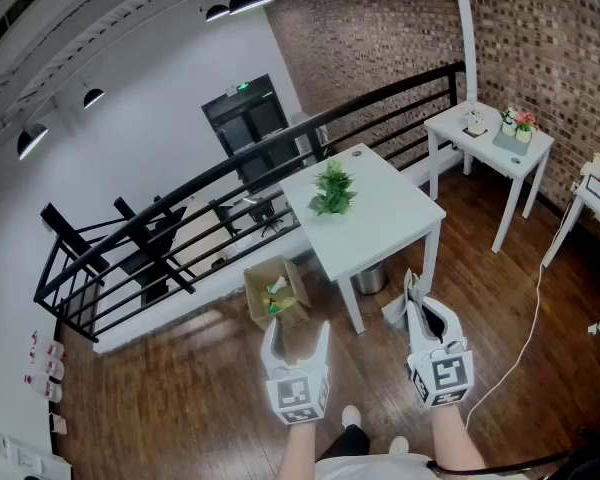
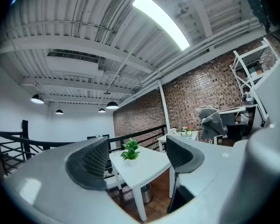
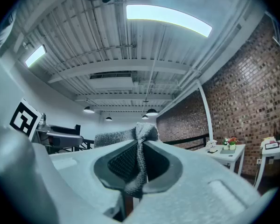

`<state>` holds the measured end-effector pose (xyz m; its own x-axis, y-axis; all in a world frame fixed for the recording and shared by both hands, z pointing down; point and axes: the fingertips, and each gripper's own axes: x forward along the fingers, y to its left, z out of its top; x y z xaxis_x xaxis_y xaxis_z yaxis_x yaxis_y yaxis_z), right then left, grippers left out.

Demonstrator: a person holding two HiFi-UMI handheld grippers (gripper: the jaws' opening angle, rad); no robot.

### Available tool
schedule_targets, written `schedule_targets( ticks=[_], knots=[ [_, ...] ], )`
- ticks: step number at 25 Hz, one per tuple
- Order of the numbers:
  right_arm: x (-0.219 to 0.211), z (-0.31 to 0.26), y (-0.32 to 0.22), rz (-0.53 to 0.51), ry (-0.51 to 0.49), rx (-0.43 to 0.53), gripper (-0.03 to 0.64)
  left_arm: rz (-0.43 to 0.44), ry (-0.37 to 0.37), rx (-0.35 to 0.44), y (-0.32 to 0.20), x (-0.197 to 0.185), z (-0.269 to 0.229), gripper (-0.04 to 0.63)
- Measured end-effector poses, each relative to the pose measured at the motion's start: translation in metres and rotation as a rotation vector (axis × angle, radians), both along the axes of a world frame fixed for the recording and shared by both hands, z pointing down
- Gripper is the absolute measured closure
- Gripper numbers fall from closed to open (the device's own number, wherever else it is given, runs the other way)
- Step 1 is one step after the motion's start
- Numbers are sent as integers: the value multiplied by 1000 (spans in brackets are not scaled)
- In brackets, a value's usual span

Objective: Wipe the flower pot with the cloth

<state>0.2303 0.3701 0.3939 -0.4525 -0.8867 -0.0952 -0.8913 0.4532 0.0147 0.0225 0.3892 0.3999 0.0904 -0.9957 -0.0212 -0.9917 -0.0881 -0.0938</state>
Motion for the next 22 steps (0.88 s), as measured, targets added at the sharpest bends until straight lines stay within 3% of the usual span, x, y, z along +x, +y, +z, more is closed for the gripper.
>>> schedule_targets(
  ticks=[7, 15, 18, 20, 22],
  knots=[
    [-30, 6, -82, -17, 21, -32, 603, 24, 29, 3, -79, -19, 8, 202],
    [-92, -33, -202, -21, 44, 41, 603, 10, 95, 67, -198, -82, -10, 196],
    [-116, -21, -236, -73, 96, 28, 603, 55, 95, 42, -236, -88, 0, 195],
    [-132, -7, -258, -139, 174, 20, 603, 96, 86, 7, -261, -86, 13, 135],
    [-135, 3, -285, -160, 188, 20, 603, 108, 89, -11, -288, -87, 25, 135]
  ],
)
